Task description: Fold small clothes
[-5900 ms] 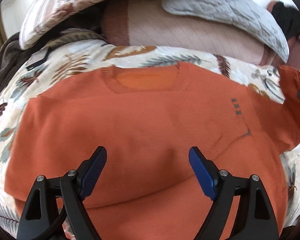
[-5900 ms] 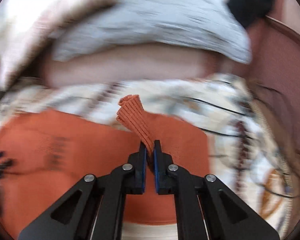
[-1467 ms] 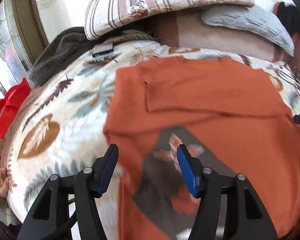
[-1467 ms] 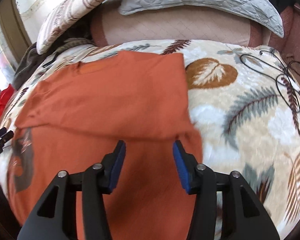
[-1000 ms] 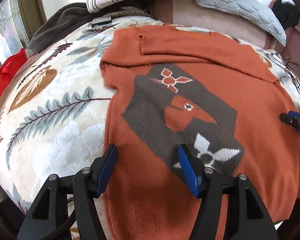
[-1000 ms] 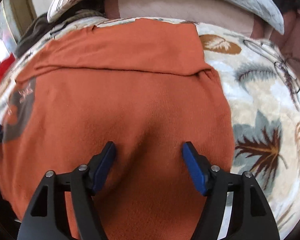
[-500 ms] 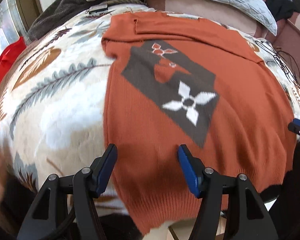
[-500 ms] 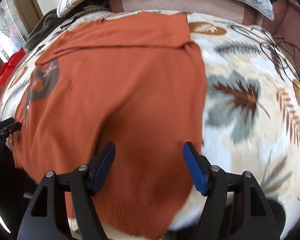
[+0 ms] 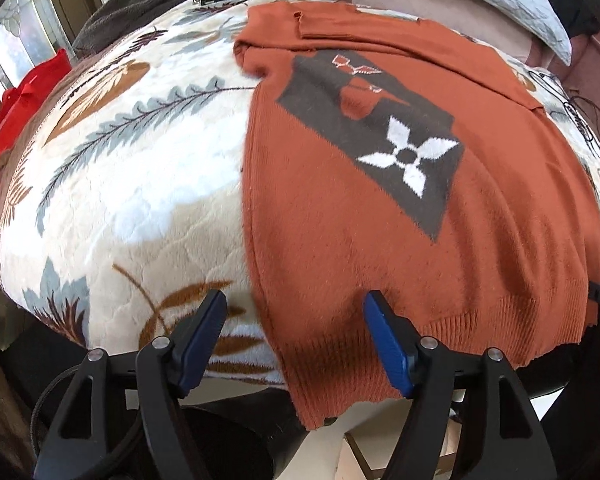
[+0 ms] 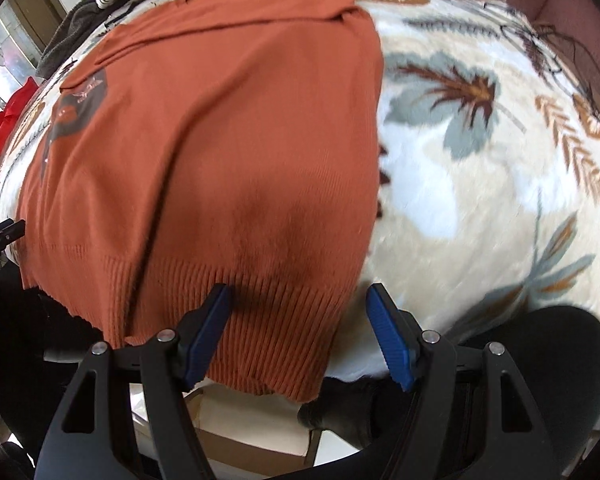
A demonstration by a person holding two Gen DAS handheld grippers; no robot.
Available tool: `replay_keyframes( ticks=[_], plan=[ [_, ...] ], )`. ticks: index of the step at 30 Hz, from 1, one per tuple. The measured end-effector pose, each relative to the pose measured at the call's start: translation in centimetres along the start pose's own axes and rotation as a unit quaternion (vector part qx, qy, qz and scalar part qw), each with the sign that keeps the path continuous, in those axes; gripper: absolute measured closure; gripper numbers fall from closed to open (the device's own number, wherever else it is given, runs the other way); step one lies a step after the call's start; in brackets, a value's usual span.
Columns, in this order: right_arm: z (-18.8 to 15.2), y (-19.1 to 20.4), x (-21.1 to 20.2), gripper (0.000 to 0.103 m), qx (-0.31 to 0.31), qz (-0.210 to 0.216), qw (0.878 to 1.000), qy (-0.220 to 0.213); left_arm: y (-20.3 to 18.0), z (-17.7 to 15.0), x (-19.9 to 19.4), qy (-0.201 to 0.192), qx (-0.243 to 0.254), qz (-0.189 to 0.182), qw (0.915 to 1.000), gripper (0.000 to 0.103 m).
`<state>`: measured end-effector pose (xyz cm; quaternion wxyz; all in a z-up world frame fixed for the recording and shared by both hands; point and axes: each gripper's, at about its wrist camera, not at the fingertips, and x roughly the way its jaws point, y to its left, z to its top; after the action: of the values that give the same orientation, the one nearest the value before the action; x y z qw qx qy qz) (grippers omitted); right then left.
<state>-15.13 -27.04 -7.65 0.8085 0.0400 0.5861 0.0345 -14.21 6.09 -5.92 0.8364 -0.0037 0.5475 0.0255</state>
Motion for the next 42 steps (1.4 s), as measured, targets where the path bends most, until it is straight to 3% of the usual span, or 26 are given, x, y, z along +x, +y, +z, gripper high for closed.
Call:
replay_keyframes(
  ticks=[6, 7, 8, 10, 11, 12, 13, 19, 29, 35, 42],
  plan=[
    [-0.5, 0.1, 0.2, 0.034, 0.007, 0.007, 1.0, -0.01, -0.4, -0.6, 1.2, 0.028, -0.008, -0.031, 0.9991, 0.027],
    [-0.7, 0.0, 0.2, 0.038, 0.01, 0.011, 1.0, -0.011, -0.6, -0.6, 1.2, 0.024, -0.003, -0.028, 0.9993, 0.031],
    [-0.8, 0.0, 0.2, 0.04, 0.012, 0.013, 1.0, -0.015, -0.7, -0.7, 1.2, 0.023, -0.001, -0.032, 0.9992, 0.036],
    [-1.0, 0.1, -0.1, 0.054, 0.014, 0.021, 1.0, -0.018, -1.0, -0.8, 0.7, 0.018, 0.0, -0.047, 0.9987, 0.07],
    [-1.0, 0.1, -0.3, 0.059, 0.015, 0.025, 0.999, -0.021, -1.1, -0.9, 0.5, 0.017, 0.001, -0.055, 0.9983, 0.08],
    [-1.1, 0.1, -0.5, 0.073, 0.015, 0.034, 0.999, -0.021, -1.2, -0.8, 0.4, 0.019, 0.0, -0.065, 0.9977, 0.096],
    [-1.0, 0.0, -0.7, 0.092, 0.018, 0.057, 0.998, -0.021, -1.2, -0.8, 0.2, 0.02, -0.003, -0.072, 0.9972, 0.097],
    [-0.5, 0.5, -3.0, 0.093, 0.02, 0.08, 0.995, -0.047, -1.3, 0.0, -2.2, -0.01, -0.014, -0.106, 0.9942, 0.097],
    [3.6, 0.8, -7.3, 0.093, 0.016, 0.106, 0.987, -0.117, -0.5, 5.1, -6.1, -0.061, -0.034, -0.141, 0.9876, 0.097],
    [7.9, 0.0, -8.5, 0.093, 0.027, 0.115, 0.981, -0.153, 0.4, 10.5, -6.2, -0.08, -0.059, -0.141, 0.985, 0.098],
    [12.8, -1.3, -7.4, 0.093, 0.055, 0.129, 0.978, -0.155, 0.8, 15.4, -4.4, -0.081, -0.075, -0.127, 0.9857, 0.098]
  ],
)
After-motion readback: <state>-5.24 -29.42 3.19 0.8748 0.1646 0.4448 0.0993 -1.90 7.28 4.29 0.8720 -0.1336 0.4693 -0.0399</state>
